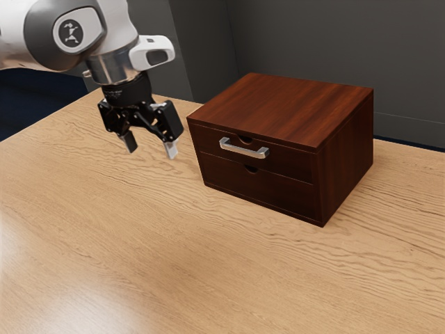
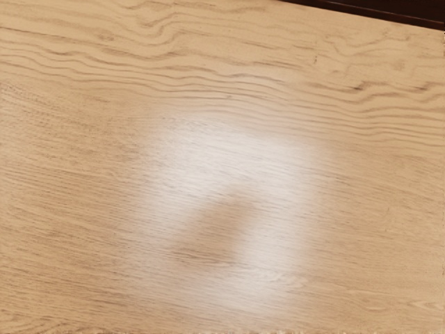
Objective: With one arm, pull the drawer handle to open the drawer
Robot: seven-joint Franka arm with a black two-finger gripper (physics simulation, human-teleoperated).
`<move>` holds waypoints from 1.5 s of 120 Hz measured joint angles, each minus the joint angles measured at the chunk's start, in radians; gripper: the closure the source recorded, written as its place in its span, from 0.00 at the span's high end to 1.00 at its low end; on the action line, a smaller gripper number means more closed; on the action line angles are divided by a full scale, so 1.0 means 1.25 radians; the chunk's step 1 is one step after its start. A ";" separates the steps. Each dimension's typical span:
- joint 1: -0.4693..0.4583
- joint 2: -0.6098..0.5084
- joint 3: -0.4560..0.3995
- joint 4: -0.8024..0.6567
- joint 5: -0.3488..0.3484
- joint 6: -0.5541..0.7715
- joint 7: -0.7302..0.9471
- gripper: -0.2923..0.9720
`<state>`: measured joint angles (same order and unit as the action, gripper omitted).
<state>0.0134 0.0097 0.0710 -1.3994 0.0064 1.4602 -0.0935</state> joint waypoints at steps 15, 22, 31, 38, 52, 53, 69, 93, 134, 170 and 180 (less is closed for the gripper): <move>-0.027 0.005 0.042 -0.001 -0.039 -0.002 0.000 0.77; -0.027 0.006 0.049 -0.001 -0.054 -0.002 0.000 0.77; -0.020 0.009 0.052 0.024 -0.065 -0.005 0.007 0.77; -0.012 0.007 0.053 0.076 -0.070 -0.008 0.036 0.77; 0.015 -0.019 0.045 0.167 -0.137 0.013 0.204 0.77; 0.017 -0.024 0.044 0.170 -0.142 0.015 0.219 0.77; 0.020 -0.075 0.010 0.179 -0.192 0.027 0.492 0.77; -0.022 -0.021 -0.054 0.176 -0.152 0.043 0.779 0.77; -0.118 -0.026 -0.023 -0.029 -0.024 0.231 1.060 0.73; -0.016 -0.019 0.043 -0.157 -0.032 0.413 1.227 0.69; 0.051 -0.013 0.045 -0.169 -0.043 0.448 1.261 0.67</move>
<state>0.0769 -0.0061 0.1268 -1.6112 -0.0475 2.0205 1.4827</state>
